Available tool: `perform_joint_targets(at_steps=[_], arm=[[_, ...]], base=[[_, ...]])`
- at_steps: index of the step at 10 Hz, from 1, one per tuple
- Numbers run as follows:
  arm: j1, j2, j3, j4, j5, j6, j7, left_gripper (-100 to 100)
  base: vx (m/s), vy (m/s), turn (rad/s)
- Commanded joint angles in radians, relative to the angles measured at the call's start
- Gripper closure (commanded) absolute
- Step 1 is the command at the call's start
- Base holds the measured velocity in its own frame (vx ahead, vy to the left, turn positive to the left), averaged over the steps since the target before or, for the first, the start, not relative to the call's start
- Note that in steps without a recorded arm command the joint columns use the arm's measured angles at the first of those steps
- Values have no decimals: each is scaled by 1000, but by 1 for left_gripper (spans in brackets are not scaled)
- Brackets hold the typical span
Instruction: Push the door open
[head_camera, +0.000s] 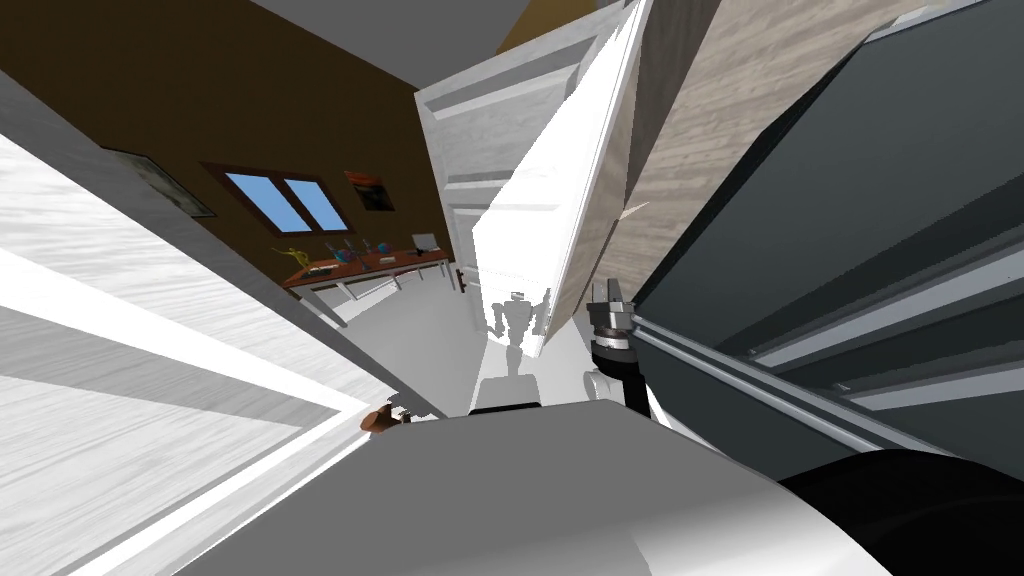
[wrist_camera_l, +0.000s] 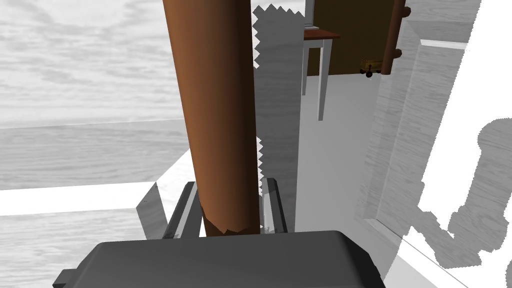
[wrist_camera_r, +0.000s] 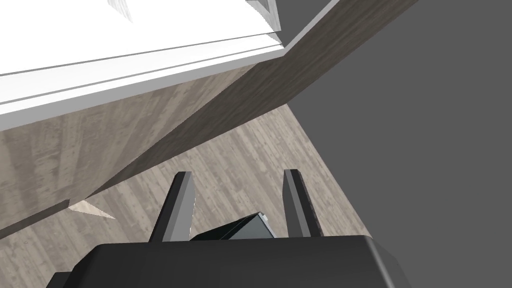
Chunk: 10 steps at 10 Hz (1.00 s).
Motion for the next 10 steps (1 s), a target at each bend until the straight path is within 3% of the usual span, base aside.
perform_joint_targets(at_steps=[1, 5, 8, 10], arm=[[-18, 0, 16, 2, 18, -6, -15, 100], [-61, -9, 53, 10, 80, -8, -64, 100], [-107, -24, 94, 18, 147, -10, -116, 100], [-127, -31, 111, 22, 176, -11, -138, 100]], base=[[169, 83, 32], [169, 107, 22], [151, 116, 40], [146, 79, 34]])
